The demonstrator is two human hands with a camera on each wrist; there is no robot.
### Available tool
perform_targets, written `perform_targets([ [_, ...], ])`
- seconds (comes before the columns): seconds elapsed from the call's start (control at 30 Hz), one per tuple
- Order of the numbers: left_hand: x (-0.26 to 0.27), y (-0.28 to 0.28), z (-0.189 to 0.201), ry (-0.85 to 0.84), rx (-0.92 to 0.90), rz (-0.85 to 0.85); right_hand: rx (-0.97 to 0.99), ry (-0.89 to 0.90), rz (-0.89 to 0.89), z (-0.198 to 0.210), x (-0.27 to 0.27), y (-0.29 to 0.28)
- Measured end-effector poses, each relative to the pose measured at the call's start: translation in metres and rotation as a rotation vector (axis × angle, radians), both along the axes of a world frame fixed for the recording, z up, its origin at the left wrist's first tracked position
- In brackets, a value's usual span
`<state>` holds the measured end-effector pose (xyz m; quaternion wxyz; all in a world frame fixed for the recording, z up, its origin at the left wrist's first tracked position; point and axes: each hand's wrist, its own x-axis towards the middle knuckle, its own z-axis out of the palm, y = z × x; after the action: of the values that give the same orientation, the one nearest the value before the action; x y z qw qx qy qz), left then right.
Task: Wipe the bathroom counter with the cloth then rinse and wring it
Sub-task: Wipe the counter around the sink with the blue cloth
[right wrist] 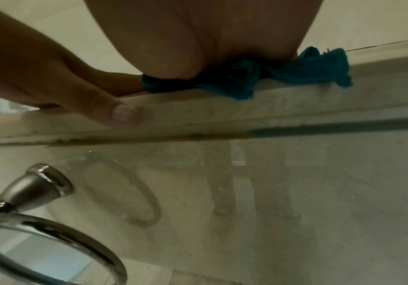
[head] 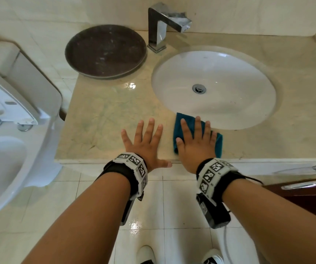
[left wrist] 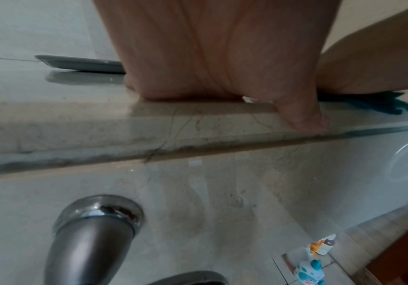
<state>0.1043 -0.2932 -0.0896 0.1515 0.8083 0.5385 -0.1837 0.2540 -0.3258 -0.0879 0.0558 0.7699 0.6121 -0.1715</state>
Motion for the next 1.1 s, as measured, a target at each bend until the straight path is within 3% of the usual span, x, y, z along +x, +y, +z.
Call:
perform_targets([
  [0.13,0.000,0.001,0.001,0.003,-0.008,0.009,0.017,0.027,0.089,-0.001,-0.014,0.006],
  [0.27,-0.001,0.001,0.001,-0.010,0.003,0.003,0.008,0.010,0.182,-0.002,0.014,0.000],
  [0.47,-0.005,0.004,0.007,-0.071,-0.066,0.025,-0.017,-0.043,-0.005,0.000,0.048,-0.010],
  [0.57,-0.018,0.004,0.014,-0.111,-0.032,0.069,-0.023,-0.035,-0.050,0.002,0.030,-0.010],
  [0.8,-0.068,0.015,0.014,-0.021,-0.044,0.222,-0.036,0.025,0.142,0.002,-0.032,-0.006],
  [1.1,-0.069,0.018,0.012,-0.010,-0.116,0.235,-0.104,0.020,0.313,0.006,-0.054,0.042],
])
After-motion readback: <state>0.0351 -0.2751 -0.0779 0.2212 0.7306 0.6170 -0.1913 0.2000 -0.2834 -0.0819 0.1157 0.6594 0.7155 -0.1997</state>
